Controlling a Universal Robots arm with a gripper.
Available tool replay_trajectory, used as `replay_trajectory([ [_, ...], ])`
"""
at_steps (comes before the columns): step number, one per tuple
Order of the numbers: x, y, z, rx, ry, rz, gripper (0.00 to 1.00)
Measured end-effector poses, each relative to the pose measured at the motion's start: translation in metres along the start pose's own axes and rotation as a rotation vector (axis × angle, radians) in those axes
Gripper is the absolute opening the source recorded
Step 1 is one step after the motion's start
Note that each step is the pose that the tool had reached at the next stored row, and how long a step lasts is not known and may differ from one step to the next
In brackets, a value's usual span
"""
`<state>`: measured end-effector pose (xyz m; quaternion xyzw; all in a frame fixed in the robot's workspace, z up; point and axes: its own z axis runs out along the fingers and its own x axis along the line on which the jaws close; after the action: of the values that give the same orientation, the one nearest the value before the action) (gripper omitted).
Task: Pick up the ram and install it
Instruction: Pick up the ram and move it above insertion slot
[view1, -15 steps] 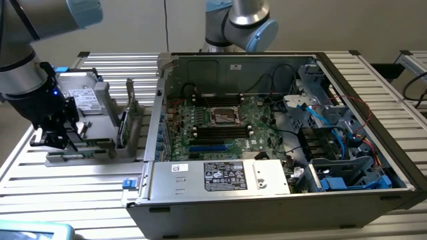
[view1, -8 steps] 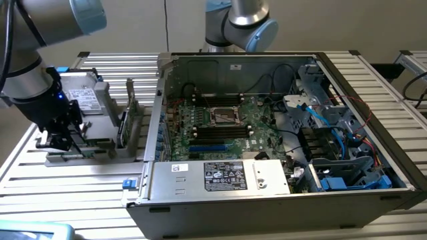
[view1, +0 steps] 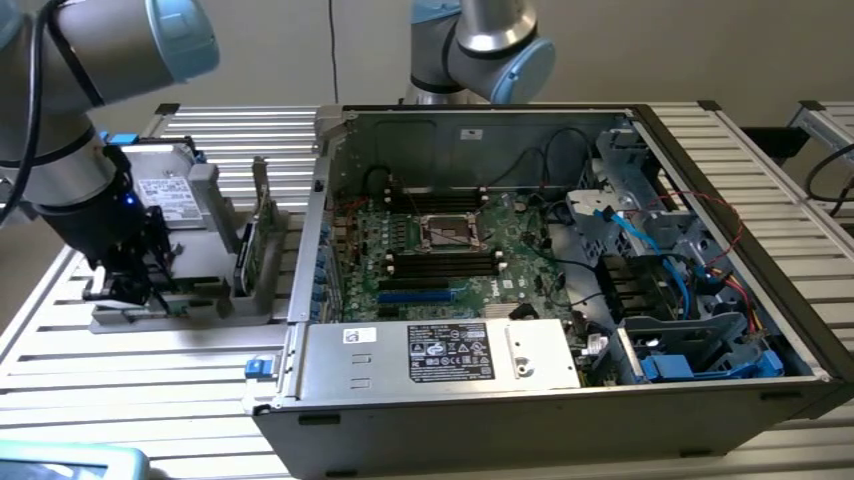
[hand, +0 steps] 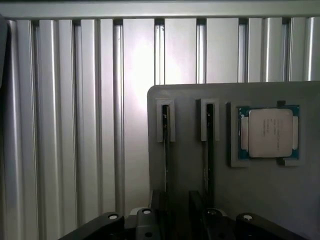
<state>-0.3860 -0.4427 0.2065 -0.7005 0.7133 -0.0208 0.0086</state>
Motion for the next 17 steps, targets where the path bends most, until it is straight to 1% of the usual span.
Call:
replay_trajectory([
  [3,-0.0001,0.0016,0.0049,0.0000,0.0016,-0.001,0.36],
  [4,-0.0001,0.0016,0.0059,-0.0005,0.0036,-0.002,0.36],
  [7,-0.0002,0.0019,0.0100,-0.0013,0.0066,-0.003,0.36],
  [12,-0.0002,0.0020,0.0108,-0.0023,0.0071,-0.005,0.36],
  [14,-0.0002,0.0020,0.0108,-0.0022,0.0071,-0.005,0.35],
  [15,-0.0002,0.0020,0.0108,-0.0022,0.0071,-0.005,0.22],
  [16,-0.0002,0.0020,0.0109,-0.0021,0.0070,-0.005,0.22],
  [17,-0.0002,0.0020,0.0109,-0.0022,0.0069,-0.005,0.16],
])
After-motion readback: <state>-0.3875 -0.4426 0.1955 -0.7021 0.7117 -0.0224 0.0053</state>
